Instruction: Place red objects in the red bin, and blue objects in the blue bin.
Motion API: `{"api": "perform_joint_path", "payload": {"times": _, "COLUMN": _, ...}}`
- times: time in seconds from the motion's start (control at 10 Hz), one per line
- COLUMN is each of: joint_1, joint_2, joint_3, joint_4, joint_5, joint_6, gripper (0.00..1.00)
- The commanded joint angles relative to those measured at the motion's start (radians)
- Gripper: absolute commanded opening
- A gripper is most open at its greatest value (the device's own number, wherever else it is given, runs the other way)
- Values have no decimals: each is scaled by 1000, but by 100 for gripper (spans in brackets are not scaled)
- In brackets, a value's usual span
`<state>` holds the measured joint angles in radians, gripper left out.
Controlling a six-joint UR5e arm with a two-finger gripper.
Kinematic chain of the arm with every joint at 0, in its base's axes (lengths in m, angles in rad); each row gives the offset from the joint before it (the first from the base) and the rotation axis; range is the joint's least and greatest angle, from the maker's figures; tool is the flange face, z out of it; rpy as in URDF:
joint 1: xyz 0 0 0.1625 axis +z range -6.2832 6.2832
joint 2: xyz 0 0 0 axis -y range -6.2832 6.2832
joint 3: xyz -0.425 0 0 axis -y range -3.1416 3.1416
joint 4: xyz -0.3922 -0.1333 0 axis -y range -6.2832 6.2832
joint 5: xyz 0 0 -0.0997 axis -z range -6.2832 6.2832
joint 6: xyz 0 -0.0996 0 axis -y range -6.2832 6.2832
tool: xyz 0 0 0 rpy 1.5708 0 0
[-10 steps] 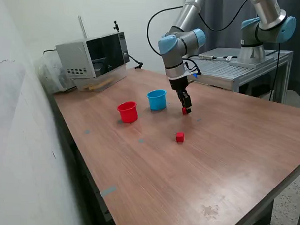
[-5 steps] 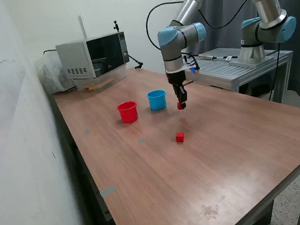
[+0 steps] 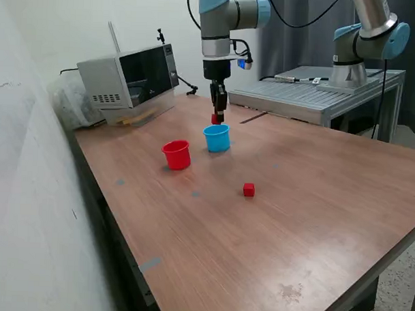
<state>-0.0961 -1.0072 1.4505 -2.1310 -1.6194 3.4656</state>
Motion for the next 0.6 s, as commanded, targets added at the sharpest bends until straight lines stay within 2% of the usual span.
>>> {"api": "perform_joint_path", "payload": {"times": 0.0, "joint_1": -40, "joint_2": 34, "joint_3": -88, "joint_4": 7, "joint_5": 1, "joint_6": 0, "gripper": 0}}
{"api": "perform_joint_path", "payload": {"times": 0.3, "joint_1": -99, "joint_2": 137, "joint_3": -189, "joint_4": 5, "joint_5": 0, "joint_6": -5, "gripper": 0}}
{"api": "perform_joint_path", "payload": {"times": 0.5, "joint_1": -112, "joint_2": 200, "joint_3": -257, "joint_4": 5, "joint_5": 0, "joint_6": -10, "gripper": 0}}
